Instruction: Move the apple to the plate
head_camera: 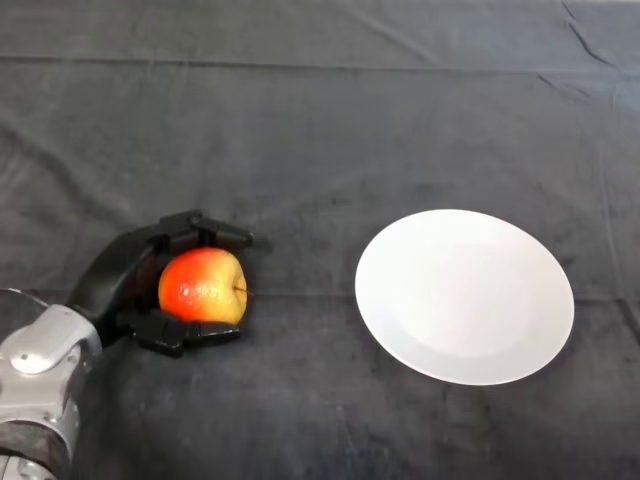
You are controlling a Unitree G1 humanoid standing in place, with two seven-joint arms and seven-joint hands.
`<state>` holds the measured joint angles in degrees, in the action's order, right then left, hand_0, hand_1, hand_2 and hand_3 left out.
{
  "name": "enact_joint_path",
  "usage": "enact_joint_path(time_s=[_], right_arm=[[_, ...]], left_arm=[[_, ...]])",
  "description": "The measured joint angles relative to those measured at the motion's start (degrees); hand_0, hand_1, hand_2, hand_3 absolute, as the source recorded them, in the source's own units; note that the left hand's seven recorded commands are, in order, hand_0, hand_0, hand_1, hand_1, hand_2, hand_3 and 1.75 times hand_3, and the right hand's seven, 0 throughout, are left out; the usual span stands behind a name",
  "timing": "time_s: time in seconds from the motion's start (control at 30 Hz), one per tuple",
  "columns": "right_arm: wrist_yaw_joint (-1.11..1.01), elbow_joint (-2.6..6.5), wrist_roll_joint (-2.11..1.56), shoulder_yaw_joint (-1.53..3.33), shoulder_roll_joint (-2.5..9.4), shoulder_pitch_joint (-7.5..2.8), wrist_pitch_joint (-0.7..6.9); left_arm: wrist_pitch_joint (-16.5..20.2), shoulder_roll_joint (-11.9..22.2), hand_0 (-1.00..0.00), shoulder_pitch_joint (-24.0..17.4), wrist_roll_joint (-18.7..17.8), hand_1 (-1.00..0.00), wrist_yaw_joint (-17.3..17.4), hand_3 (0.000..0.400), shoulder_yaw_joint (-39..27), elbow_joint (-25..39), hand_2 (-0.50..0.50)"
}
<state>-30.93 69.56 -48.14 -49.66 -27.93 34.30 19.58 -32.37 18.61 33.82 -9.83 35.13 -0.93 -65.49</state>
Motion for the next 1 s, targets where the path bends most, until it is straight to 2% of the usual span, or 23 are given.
enact_joint_path(time_s=[0.2, 0.4, 0.7, 1.0], right_arm=[[0.0, 0.0, 0.0, 0.01, 0.0, 0.0, 0.0], [0.01, 0.0, 0.0, 0.0, -0.01, 0.0, 0.0], [0.01, 0.0, 0.0, 0.01, 0.0, 0.0, 0.0], [0.01, 0.0, 0.0, 0.01, 0.0, 0.0, 0.0]], left_arm=[[1.0, -0.5, -1.0, 2.5, 0.3, -0.13, -0.8, 0.4, 0.1, 0.0, -0.44], [2.0, -1.5, -1.0, 7.0, 1.2, -0.12, -1.7, 0.4, 0.4, 0.0, -0.44], [3.5, -4.3, -1.0, 12.4, 2.7, -0.13, -3.4, 0.4, 2.3, 0.0, -0.44], [3.9, -7.6, -1.0, 13.0, 4.1, -0.13, -3.6, 0.4, 5.1, 0.0, -0.44]])
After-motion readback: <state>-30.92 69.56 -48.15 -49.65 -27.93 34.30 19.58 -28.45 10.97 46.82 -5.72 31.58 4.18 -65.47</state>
